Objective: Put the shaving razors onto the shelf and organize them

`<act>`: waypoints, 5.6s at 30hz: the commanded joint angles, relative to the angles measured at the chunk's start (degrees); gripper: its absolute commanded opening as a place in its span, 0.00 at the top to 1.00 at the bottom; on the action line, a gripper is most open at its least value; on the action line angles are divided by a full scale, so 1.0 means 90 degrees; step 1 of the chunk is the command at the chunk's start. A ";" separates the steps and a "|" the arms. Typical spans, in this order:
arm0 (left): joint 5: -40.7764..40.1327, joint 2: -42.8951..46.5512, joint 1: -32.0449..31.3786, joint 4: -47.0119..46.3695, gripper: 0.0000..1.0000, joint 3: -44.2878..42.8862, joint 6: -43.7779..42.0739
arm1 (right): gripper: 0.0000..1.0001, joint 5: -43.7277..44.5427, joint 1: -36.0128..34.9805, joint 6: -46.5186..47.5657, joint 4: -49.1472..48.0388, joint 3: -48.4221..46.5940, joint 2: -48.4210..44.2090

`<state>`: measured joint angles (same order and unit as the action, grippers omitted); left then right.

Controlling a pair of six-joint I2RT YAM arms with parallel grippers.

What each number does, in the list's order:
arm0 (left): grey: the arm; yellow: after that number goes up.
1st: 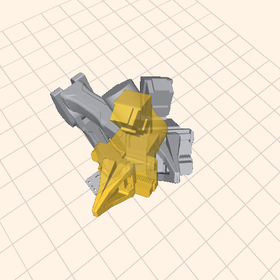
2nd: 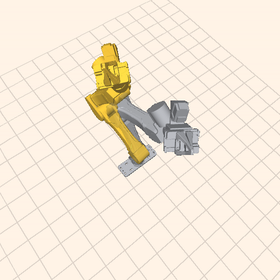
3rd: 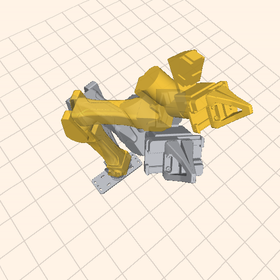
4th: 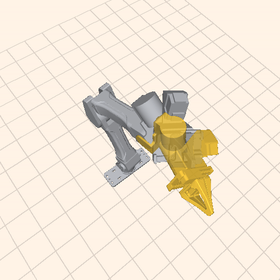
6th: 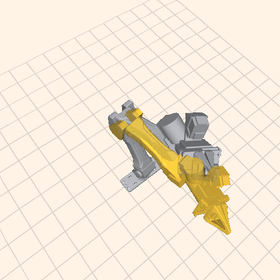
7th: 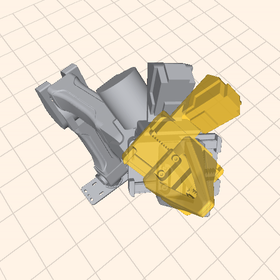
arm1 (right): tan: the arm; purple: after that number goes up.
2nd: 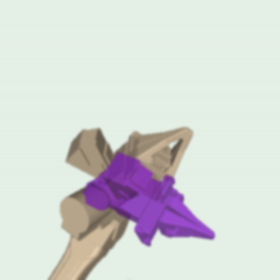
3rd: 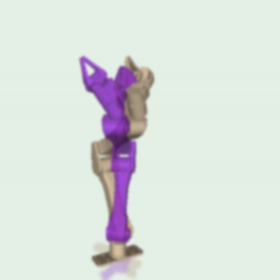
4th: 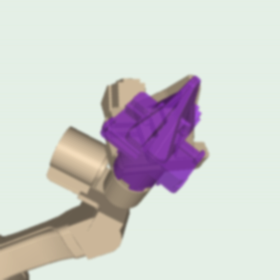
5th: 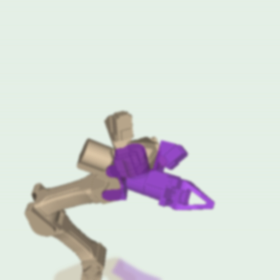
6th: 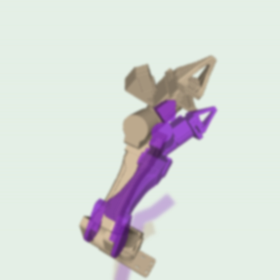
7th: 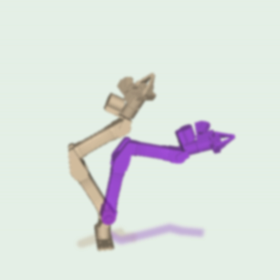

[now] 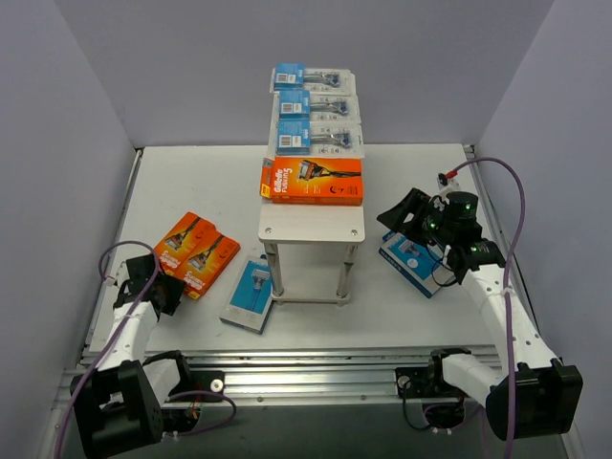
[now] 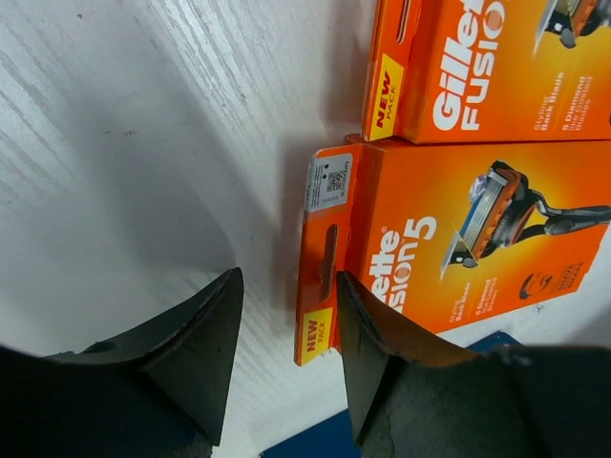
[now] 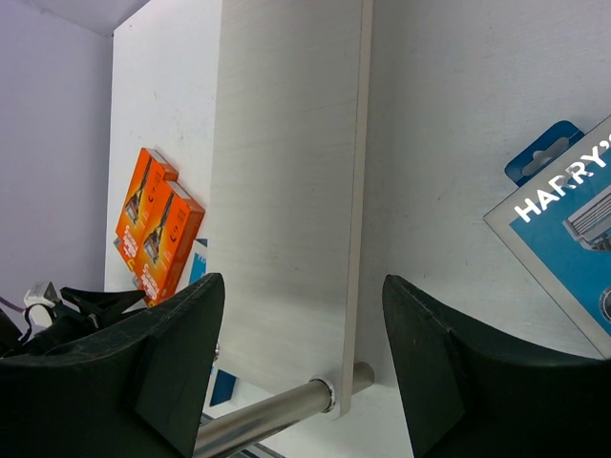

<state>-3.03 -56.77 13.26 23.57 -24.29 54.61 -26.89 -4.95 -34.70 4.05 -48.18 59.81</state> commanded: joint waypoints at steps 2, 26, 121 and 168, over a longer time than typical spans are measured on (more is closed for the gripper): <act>-0.0045 -0.0322 -0.0008 -0.0783 0.47 0.0034 -0.0247 | 0.37 -0.0137 -0.0026 0.0066 -0.0128 -0.0144 0.0131; -0.0093 -0.0801 -0.0018 -0.1448 0.77 0.0034 -0.0023 | 0.38 0.0049 -0.0055 0.0193 -0.0031 -0.0261 0.0376; 0.3784 0.0410 -0.0994 -0.0520 0.98 -0.8199 0.1949 | 0.38 0.1006 -0.0065 0.0193 0.1727 -0.0691 -0.1431; 0.2526 -0.3895 -0.0300 0.0983 0.43 -0.6147 -0.5011 | 0.36 0.0380 -0.0230 0.0623 0.0301 0.0656 -0.0639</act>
<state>24.08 -89.36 12.38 30.04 -74.67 18.92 -23.42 -5.74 -30.74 8.69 -42.61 54.92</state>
